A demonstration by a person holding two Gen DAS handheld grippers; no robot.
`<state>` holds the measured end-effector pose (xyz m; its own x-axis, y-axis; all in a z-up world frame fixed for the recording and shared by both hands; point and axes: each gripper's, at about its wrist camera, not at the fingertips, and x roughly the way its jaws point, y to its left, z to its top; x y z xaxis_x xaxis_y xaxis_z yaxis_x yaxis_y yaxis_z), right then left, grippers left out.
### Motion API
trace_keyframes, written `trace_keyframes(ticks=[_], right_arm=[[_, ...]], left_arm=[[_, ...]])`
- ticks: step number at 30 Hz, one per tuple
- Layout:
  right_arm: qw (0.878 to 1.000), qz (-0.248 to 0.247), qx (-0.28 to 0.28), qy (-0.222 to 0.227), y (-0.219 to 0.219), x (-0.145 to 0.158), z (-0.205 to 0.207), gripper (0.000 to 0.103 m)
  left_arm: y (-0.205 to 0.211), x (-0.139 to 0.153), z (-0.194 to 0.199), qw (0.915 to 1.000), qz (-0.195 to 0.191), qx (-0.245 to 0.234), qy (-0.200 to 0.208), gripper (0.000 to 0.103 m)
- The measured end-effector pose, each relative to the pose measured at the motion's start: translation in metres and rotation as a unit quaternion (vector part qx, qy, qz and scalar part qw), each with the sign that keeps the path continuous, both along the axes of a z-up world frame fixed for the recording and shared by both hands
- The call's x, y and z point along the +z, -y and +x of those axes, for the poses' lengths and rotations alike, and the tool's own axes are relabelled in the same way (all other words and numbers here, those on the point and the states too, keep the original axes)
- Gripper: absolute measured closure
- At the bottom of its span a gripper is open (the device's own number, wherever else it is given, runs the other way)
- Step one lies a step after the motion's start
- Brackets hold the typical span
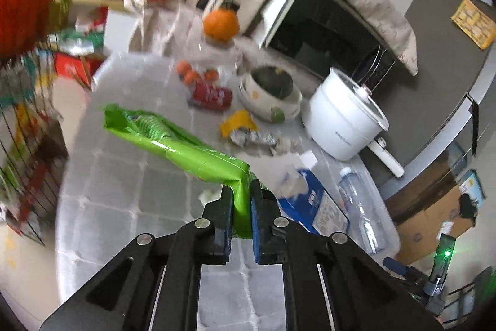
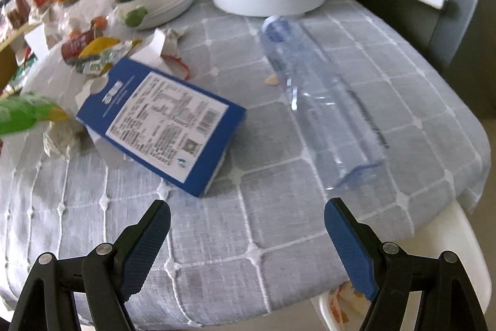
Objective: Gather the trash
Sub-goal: 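Grasp the blue biscuit box with the right tool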
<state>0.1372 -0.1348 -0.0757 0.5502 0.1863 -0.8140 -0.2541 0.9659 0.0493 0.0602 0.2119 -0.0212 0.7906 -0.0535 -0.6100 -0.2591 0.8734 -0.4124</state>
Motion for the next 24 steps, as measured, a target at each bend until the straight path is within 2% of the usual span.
trace_keyframes(ticks=[2,5,6,7,8,9,11,16,24], right_arm=[[1.000,-0.013,0.017,-0.002,-0.010,-0.004,0.001,0.017],[0.996,-0.028,0.082,-0.002,-0.028,-0.004,0.006,0.017],[0.993,-0.038,0.114,0.005,-0.035,-0.001,0.009,0.017],[0.988,-0.049,0.145,0.018,-0.042,0.003,0.010,0.011],[0.984,-0.057,0.168,0.032,-0.047,0.006,0.011,0.001],[0.977,-0.061,0.199,0.044,-0.052,0.009,0.012,0.000],[0.968,-0.068,0.241,0.033,-0.061,0.008,0.020,0.001],[0.951,-0.088,0.295,0.024,-0.076,-0.004,0.039,0.001],[0.916,-0.170,0.363,0.018,-0.105,-0.036,0.065,0.001]], left_arm=[[-0.003,0.004,-0.005,0.9999,0.013,0.000,0.008,0.093],[-0.008,0.003,-0.007,0.9999,-0.005,-0.015,0.006,0.093],[-0.008,0.001,-0.006,0.9997,-0.012,-0.020,0.004,0.093],[-0.009,0.000,-0.004,0.9995,-0.020,-0.024,-0.001,0.093],[-0.010,-0.002,-0.003,0.9993,-0.025,-0.027,-0.005,0.093],[-0.011,-0.005,-0.001,0.9988,-0.035,-0.031,-0.012,0.093],[-0.011,-0.008,0.002,0.9978,-0.051,-0.038,-0.017,0.093],[-0.005,-0.005,0.006,0.9981,-0.036,-0.049,-0.012,0.093],[-0.001,-0.017,0.020,0.9959,-0.044,-0.073,-0.031,0.093]])
